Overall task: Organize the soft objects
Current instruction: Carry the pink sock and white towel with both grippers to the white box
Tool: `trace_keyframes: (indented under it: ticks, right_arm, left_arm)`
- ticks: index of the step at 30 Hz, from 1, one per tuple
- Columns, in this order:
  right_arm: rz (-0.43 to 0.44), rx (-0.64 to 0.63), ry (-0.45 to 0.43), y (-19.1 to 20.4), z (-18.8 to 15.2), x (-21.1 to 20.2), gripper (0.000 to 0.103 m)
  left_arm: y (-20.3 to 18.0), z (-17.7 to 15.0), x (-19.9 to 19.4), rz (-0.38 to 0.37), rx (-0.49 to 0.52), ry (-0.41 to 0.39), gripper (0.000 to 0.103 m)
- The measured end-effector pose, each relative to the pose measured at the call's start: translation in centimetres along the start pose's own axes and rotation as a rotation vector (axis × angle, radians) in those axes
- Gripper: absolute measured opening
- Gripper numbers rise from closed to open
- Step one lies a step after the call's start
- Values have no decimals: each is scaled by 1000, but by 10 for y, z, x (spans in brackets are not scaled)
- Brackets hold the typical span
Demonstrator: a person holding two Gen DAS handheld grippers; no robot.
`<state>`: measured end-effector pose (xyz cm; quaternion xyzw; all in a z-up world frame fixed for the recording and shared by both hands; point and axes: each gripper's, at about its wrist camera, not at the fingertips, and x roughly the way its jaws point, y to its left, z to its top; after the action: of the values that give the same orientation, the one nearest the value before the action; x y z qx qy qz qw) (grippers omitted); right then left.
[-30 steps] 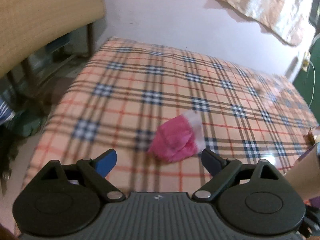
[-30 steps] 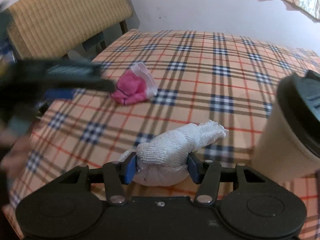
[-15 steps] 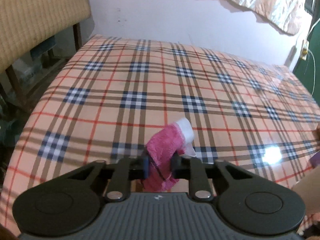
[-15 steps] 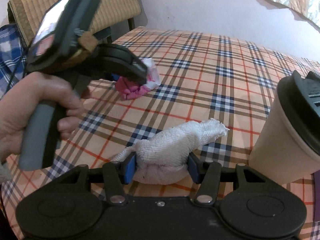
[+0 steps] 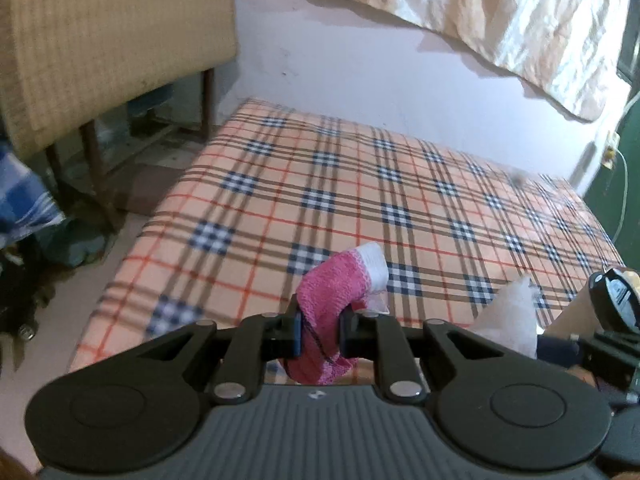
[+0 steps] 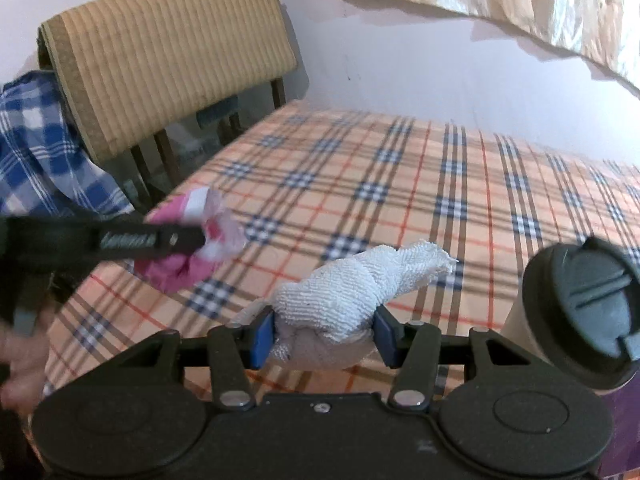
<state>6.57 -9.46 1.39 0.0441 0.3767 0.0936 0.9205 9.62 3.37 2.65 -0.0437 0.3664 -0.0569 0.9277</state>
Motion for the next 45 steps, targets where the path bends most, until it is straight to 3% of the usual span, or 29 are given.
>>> trace_keyframes:
  ticks: [13,26,45]
  right_arm:
    - [-16,-111,-104,-3,29,-58,61]
    - [-63,-90,-157,-40,37,-102,61]
    - [-103,-40,-170,-79,35,-124,61]
  left_arm:
    - [-5,2,-47,14,-48,-47,18]
    - [-38,3,-62,-40,-37,-66,18]
    - [-80,4,-68,-84,5,-71,19]
